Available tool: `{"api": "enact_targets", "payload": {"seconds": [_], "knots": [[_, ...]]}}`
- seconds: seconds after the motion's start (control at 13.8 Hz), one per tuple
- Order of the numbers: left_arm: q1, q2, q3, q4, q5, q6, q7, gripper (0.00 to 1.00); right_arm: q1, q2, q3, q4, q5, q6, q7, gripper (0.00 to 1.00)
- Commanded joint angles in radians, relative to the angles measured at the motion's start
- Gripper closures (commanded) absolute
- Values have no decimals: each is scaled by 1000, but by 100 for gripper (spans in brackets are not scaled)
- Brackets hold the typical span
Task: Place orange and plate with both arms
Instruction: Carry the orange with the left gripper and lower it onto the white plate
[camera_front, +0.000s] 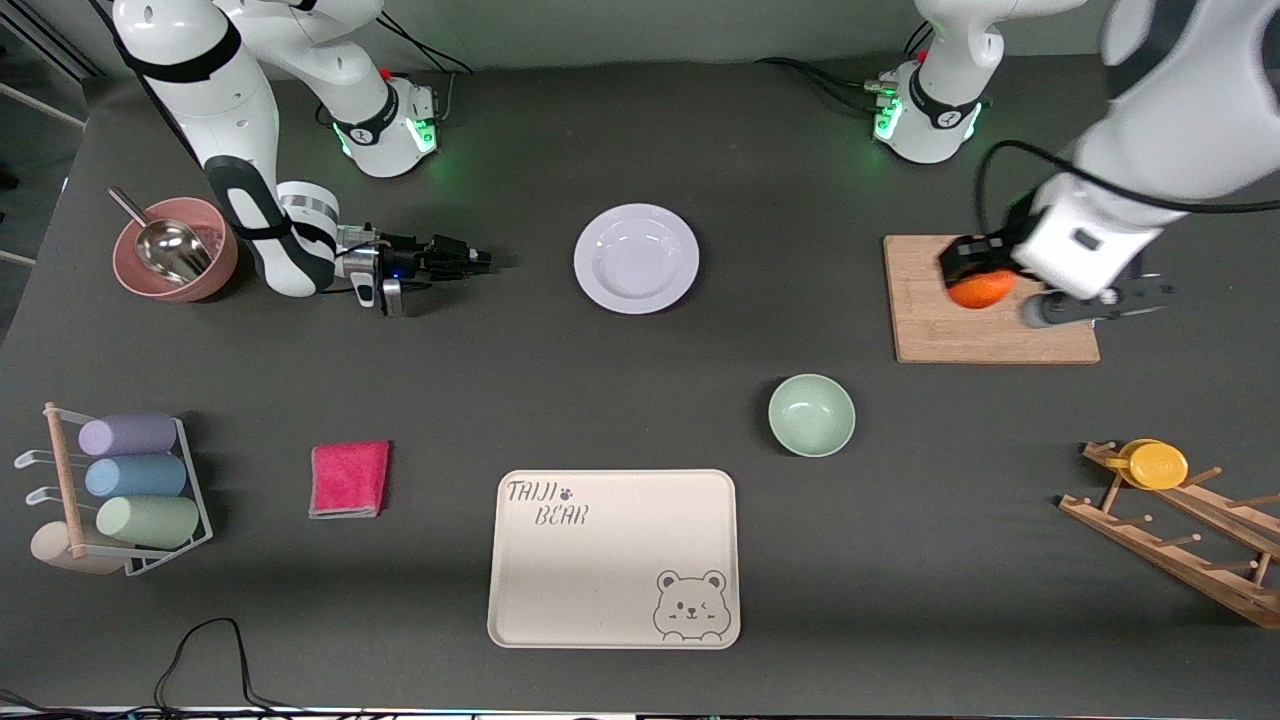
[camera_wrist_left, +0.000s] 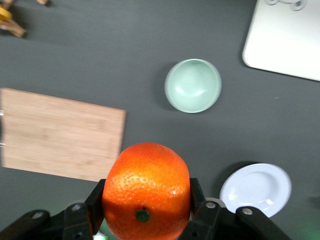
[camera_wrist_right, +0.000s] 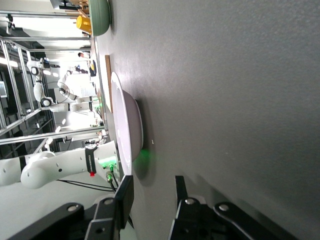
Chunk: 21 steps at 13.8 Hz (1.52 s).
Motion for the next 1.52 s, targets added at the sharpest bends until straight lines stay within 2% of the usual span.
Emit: {"api": "enact_targets", "payload": {"seconds": [0.0,0.29,0.51,0.65,0.94,1.45], "knots": [[-139,90,-39,51,-2,68,-242,100,3,33,4,15,26,-9,-48,60],[-349,209,-39,27,17,194,-443,100,3,38,4,16,26,-11,-54,60],[-451,239,-38,-89,23,372,-517,100,3,36,9,18,26,-12,-72,60],[-480,252,-39,-194,23,516,-525,100,3,35,9,21,26,-20,-90,60],[-555,308,-36,-319,47,738,-584,100,1,35,10,25,27,-26,-106,60],[-647,365,-32,-439,121,911,-667,100,1,36,10,24,40,-26,-104,60]]}}
